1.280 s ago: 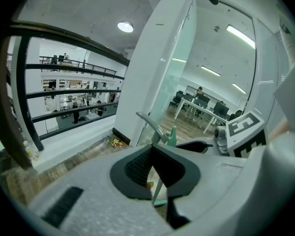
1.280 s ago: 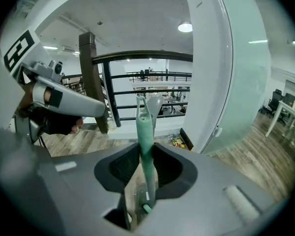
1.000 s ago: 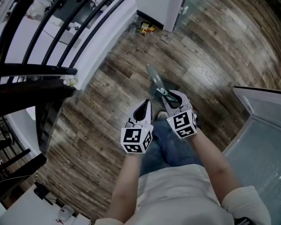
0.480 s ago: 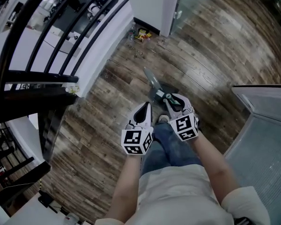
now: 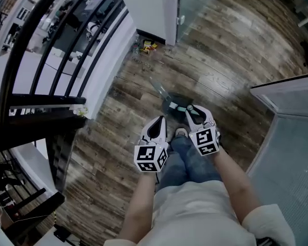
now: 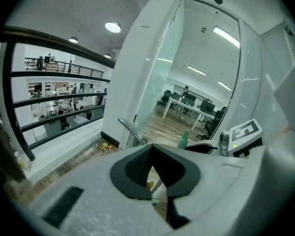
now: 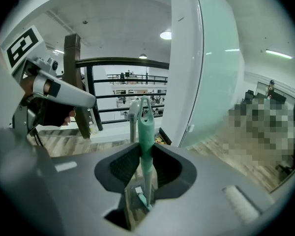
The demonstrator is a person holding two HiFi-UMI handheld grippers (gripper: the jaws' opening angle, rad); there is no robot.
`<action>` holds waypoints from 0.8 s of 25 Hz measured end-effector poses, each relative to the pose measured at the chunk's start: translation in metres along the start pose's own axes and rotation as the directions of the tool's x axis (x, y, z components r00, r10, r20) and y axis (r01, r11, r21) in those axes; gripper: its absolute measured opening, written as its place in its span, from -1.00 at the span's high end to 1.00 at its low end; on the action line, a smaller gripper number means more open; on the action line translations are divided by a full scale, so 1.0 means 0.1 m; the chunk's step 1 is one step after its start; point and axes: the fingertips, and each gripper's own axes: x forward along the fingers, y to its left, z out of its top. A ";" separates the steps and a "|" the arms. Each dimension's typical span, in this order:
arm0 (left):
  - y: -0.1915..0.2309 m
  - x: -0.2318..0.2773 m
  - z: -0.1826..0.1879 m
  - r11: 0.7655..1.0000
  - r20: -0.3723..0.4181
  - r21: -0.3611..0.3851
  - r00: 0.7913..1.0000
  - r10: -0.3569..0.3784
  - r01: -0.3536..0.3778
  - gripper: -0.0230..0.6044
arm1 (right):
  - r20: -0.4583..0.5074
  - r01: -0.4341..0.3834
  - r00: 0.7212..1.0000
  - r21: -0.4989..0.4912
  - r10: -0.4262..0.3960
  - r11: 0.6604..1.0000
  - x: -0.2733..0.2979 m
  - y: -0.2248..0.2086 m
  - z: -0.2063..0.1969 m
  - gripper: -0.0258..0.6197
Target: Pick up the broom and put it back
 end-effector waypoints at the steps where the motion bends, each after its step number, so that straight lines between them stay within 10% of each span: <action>1: -0.02 -0.01 0.01 1.000 -0.001 0.007 1.000 -0.010 0.010 0.91 | 0.006 0.015 1.000 0.010 -0.015 1.000 -0.04 -0.02 0.00 0.64; 20: -0.53 -0.47 0.02 0.978 -0.026 0.095 0.982 -0.185 0.187 0.91 | 0.060 0.234 0.966 0.196 -0.250 0.952 -1.05 0.02 0.06 0.63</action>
